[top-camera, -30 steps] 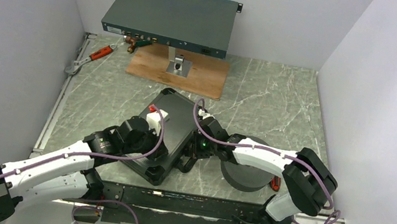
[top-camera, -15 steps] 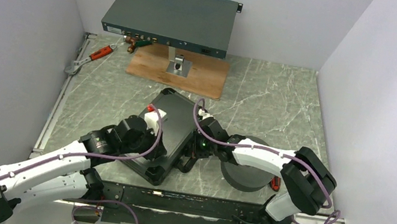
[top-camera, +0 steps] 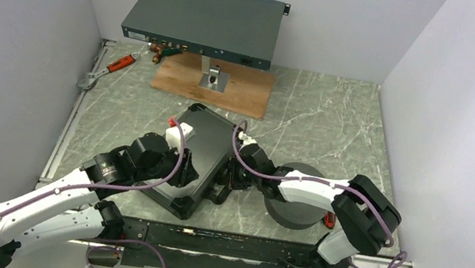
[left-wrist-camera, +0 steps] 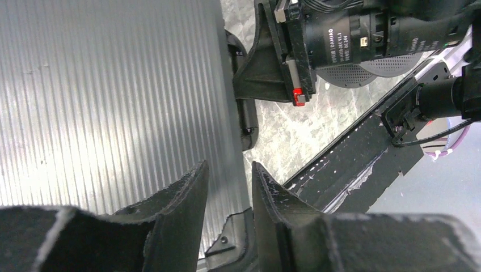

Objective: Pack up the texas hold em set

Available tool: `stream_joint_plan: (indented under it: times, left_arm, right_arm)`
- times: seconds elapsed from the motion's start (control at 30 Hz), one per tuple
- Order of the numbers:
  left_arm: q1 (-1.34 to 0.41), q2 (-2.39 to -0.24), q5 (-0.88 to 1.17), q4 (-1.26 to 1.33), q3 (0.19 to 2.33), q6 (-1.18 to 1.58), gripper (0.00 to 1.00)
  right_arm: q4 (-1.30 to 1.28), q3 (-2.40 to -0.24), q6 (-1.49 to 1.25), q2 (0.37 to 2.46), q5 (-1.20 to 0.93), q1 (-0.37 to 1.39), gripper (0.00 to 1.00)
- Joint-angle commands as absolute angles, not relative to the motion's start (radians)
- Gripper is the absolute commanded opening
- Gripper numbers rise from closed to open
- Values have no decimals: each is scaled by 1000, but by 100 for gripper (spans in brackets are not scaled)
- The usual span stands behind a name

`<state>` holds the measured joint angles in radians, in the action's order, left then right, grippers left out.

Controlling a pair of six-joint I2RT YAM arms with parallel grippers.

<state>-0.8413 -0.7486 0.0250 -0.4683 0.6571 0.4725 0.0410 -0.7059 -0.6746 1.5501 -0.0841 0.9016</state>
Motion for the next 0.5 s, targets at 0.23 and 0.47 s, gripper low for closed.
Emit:
stream_joint_plan:
  times: [0.23,0.47]
  left_arm:
    - [-847,-673,-29,-561,750,480,50]
    - [-846,-615,-64,-610,772,486,56]
  right_arm:
    - [280,-560,-677,1621,-57,912,0]
    - [182,-573,-655,1492,-7,917,0]
